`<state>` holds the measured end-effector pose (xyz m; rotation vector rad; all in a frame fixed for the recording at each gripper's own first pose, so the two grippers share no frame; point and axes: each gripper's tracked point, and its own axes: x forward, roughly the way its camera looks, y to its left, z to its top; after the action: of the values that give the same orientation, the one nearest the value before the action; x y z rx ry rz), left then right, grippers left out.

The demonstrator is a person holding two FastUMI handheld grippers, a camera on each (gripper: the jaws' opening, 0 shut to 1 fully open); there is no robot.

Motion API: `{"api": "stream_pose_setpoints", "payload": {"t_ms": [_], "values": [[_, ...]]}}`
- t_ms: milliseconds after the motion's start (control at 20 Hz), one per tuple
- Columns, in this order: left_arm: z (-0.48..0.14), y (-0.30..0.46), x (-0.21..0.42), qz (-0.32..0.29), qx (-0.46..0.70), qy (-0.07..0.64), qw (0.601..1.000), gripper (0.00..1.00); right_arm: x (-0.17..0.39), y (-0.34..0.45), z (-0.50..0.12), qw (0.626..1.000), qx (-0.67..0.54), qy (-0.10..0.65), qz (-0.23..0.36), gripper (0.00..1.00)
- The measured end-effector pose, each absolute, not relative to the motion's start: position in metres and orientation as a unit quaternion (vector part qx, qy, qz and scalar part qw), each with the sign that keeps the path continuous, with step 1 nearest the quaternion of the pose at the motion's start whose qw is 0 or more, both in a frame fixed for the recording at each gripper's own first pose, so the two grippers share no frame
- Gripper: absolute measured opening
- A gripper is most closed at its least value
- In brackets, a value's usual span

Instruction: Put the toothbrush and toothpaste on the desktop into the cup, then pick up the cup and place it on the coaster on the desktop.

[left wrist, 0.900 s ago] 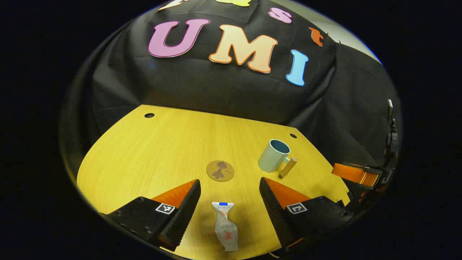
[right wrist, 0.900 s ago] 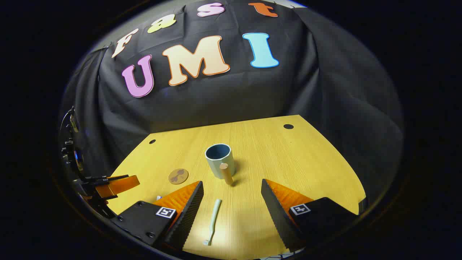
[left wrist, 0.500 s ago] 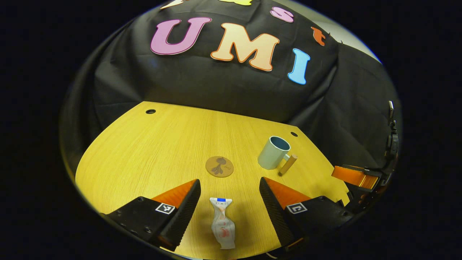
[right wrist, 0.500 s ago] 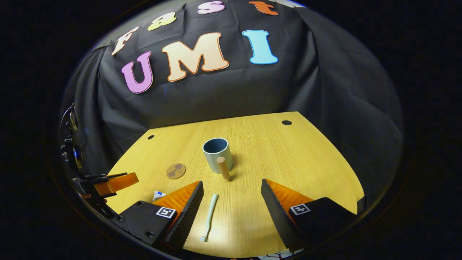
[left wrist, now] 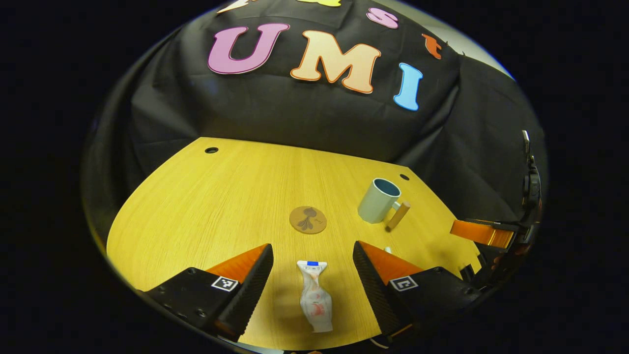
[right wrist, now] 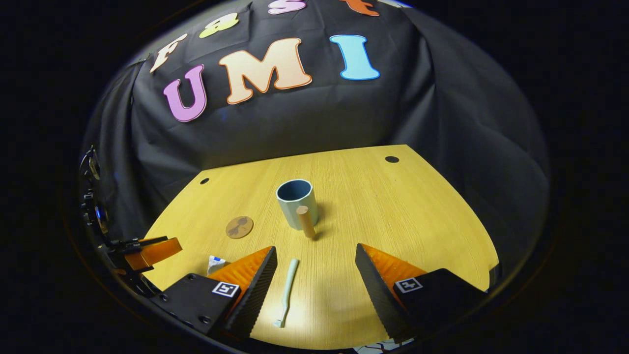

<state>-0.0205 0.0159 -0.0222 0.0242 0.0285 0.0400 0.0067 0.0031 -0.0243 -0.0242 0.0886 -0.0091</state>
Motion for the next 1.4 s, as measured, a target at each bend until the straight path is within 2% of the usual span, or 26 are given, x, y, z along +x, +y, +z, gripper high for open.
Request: {"api": "stream_pose_setpoints", "payload": {"t_ms": [50,300,350,400,450,550,650,700,750,900,950,1050,1100,1150,1200,1400], "values": [[-0.024,0.018,-0.023,0.022,0.013,0.015,1.000,0.95,0.008,0.006,-0.024,0.999,-0.018,0.048,-0.001,0.99],[-0.033,0.035,-0.034,0.043,0.016,0.027,0.999,0.95,0.020,0.022,-0.035,0.995,-0.035,0.089,0.014,0.99],[-0.038,0.039,-0.035,0.050,0.013,0.032,0.998,0.95,0.023,0.025,-0.039,0.994,-0.035,0.102,0.017,0.95],[-0.041,0.042,-0.038,0.056,0.007,0.040,0.998,0.95,0.026,0.030,-0.044,0.992,-0.037,0.117,0.024,0.99],[-0.044,0.044,-0.040,0.060,0.002,0.043,0.997,0.95,0.029,0.033,-0.050,0.990,-0.043,0.134,0.028,0.95],[-0.050,0.047,-0.044,0.063,-0.009,0.045,0.997,0.95,0.038,0.039,-0.064,0.983,-0.057,0.169,0.033,0.99],[-0.057,0.052,-0.047,0.073,-0.013,0.051,0.996,0.95,0.047,0.047,-0.075,0.977,-0.062,0.201,0.037,0.95],[-0.059,0.057,-0.049,0.079,-0.015,0.053,0.995,0.95,0.051,0.050,-0.080,0.974,-0.061,0.216,0.037,0.99],[-0.062,0.061,-0.051,0.084,-0.017,0.056,0.995,0.96,0.056,0.053,-0.085,0.970,-0.060,0.232,0.036,0.95],[-0.067,0.069,-0.056,0.104,-0.025,0.062,0.992,0.96,0.069,0.054,-0.104,0.956,-0.069,0.283,0.022,0.99],[-0.066,0.073,-0.060,0.109,-0.026,0.059,0.992,0.95,0.074,0.054,-0.109,0.951,-0.069,0.301,0.015,0.94],[-0.068,0.078,-0.063,0.119,-0.028,0.060,0.991,0.95,0.079,0.053,-0.119,0.940,-0.075,0.332,0.003,0.94],[-0.070,0.080,-0.063,0.123,-0.031,0.061,0.990,0.95,0.082,0.052,-0.124,0.937,-0.081,0.341,-0.005,0.98],[-0.072,0.083,-0.065,0.127,-0.035,0.063,0.989,0.95,0.085,0.051,-0.125,0.935,-0.086,0.345,-0.012,0.93],[-0.074,0.084,-0.064,0.129,-0.041,0.065,0.989,0.96,0.087,0.054,-0.129,0.932,-0.086,0.352,-0.014,0.97],[-0.078,0.089,-0.064,0.134,-0.042,0.070,0.988,0.96,0.094,0.052,-0.143,0.920,-0.077,0.383,-0.028,0.90]]}}
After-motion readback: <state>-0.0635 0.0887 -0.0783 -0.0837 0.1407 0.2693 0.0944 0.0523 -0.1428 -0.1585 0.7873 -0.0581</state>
